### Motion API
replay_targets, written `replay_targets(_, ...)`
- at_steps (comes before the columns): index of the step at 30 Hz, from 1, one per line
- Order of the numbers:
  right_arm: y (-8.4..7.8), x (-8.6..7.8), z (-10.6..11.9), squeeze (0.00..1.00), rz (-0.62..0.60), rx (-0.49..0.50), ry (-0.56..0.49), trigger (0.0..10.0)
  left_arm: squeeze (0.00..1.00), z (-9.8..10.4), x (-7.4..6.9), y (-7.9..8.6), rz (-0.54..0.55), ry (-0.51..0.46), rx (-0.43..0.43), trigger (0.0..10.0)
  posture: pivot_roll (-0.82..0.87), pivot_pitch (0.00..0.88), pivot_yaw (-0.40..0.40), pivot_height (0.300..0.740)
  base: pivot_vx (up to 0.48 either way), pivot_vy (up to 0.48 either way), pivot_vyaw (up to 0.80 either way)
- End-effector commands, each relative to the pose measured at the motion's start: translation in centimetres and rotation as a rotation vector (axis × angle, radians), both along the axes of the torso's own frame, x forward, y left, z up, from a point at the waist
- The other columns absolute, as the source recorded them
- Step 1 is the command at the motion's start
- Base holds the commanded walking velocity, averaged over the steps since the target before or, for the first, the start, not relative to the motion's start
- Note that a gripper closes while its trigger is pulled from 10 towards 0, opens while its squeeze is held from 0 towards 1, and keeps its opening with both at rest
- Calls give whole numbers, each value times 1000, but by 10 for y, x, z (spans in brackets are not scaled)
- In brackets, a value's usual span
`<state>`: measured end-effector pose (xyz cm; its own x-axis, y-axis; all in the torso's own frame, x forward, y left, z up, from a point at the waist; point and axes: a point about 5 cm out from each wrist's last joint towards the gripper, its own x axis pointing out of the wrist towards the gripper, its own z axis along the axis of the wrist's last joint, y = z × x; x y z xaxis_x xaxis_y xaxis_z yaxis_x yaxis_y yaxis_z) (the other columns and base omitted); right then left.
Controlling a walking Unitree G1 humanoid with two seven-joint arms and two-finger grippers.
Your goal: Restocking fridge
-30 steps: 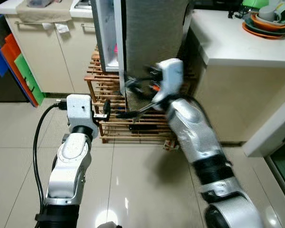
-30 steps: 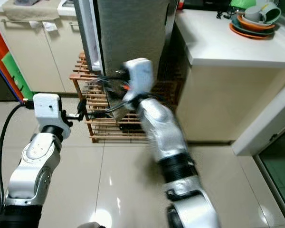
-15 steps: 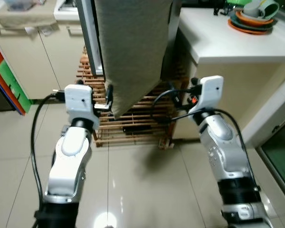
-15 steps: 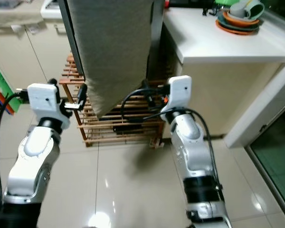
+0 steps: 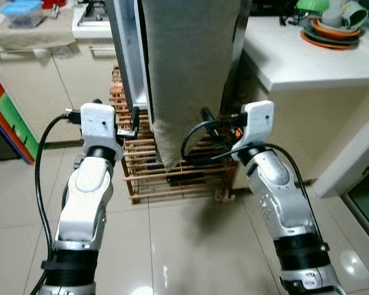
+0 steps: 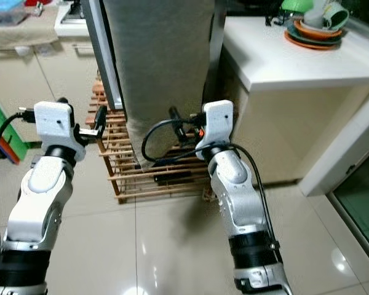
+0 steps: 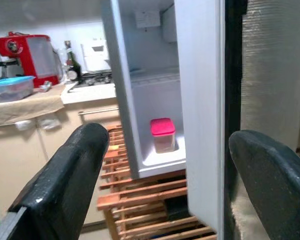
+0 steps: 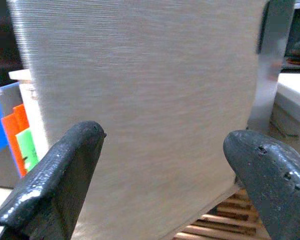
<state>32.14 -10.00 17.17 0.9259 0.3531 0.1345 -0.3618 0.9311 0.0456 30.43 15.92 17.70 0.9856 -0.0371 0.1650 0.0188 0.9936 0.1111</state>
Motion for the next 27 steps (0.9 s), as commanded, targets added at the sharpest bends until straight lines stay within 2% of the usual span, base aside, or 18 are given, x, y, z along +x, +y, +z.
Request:
replay_targets(1,-11,2,3,0,-41,-17,-8,10000,0,1,3,-11,-29,6,8,10000,-98,0,4,740,0,0,0)
replay_targets(5,-8,4,7,0,-37,-15,-13,10000,0,2,6,-8,14,11,-6,10000,-98,0,6,740,0,0,0)
replay_targets(10,-4,5,8,0,-33,-20,-15,10000,0,3,6,-8,18,-2,42,10000,-98,0,6,740,0,0,0)
replay_targets(13,-4,5,7,0,-31,-20,-10,10000,0,6,5,-9,2,-16,10,10000,-98,0,6,740,0,0,0)
replay_targets(14,-4,5,6,0,-31,-18,-8,10000,0,9,4,-7,10,-39,-3,10000,-87,0,4,740,454,0,0)
replay_targets(27,0,7,5,0,-5,-18,-2,10000,0,10,4,-4,26,-49,3,10000,-82,0,1,740,457,0,0)
